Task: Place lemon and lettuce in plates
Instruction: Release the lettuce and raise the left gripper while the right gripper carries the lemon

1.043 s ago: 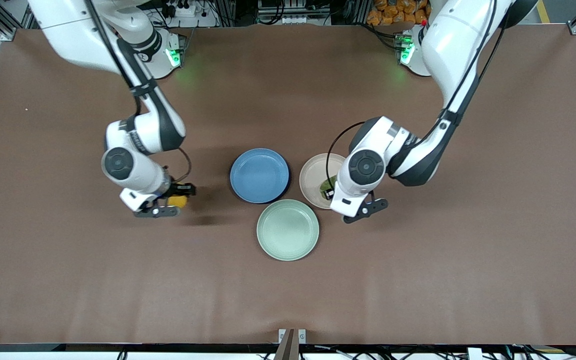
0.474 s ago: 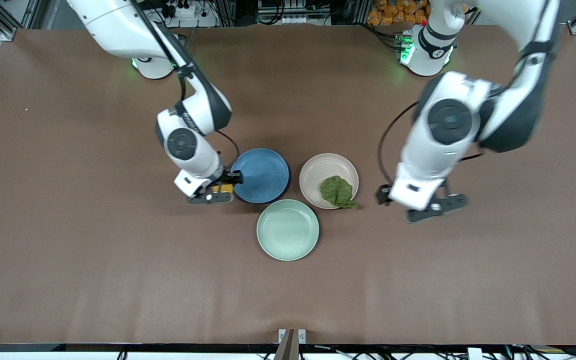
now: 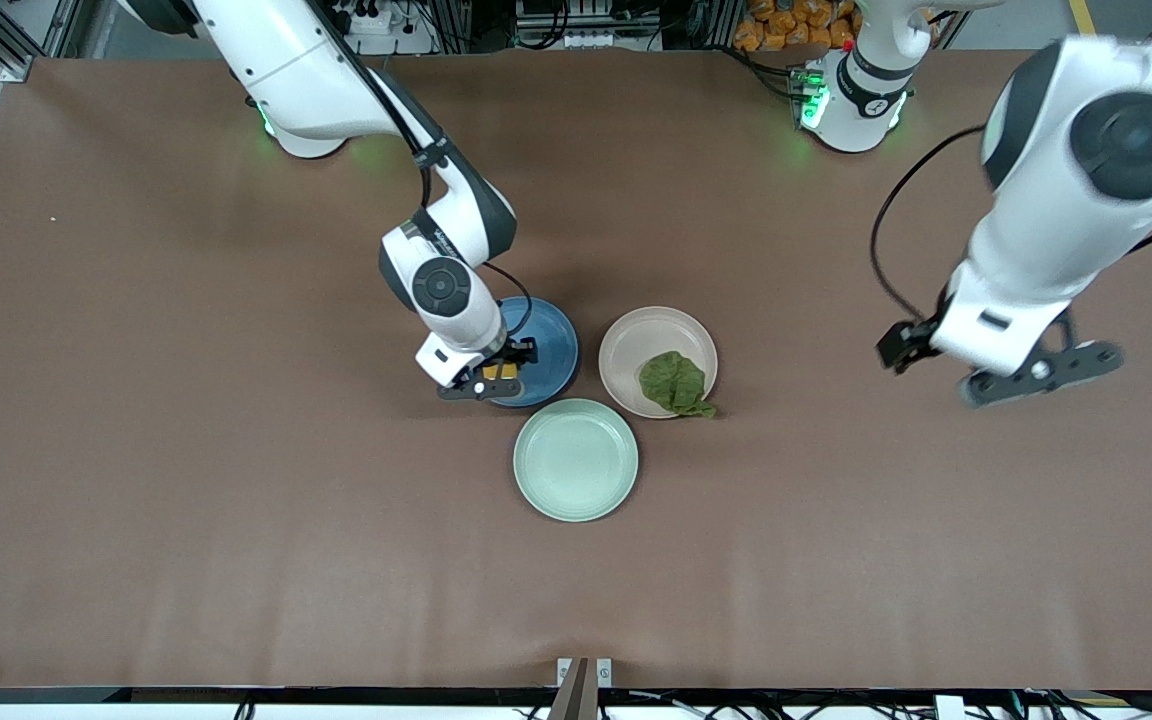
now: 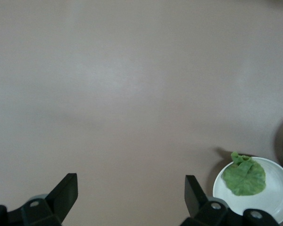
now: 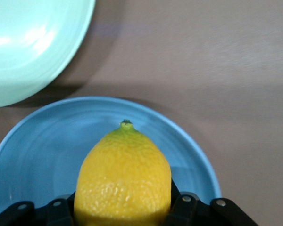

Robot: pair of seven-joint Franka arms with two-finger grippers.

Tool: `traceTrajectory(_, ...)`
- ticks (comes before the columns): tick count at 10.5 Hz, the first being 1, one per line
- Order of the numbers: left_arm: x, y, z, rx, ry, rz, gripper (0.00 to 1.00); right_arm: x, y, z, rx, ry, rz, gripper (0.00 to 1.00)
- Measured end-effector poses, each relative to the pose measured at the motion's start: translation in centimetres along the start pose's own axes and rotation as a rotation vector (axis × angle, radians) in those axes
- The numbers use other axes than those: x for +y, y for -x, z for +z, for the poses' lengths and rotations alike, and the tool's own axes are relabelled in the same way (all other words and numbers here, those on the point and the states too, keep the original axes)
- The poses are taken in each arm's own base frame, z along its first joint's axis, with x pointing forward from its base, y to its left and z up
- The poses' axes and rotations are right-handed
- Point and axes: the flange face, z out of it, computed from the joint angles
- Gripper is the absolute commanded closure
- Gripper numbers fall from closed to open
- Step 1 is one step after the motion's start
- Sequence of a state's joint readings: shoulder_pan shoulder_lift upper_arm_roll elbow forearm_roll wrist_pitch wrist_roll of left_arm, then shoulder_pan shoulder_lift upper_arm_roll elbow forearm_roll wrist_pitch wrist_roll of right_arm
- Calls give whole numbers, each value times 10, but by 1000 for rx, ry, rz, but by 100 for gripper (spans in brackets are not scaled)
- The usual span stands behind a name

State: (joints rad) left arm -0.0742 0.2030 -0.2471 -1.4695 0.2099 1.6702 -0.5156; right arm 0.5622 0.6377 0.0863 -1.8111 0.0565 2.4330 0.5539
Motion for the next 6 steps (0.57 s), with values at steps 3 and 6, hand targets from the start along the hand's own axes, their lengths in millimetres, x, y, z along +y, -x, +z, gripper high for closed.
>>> traceTrajectory(3,-49,9,-35,-12,55,183,0,-5,3,7,-3,1,-5,31)
traceTrajectory(6,-87,4,-33,-41,75,189,0,-5,2,8,-2,2,-4,0)
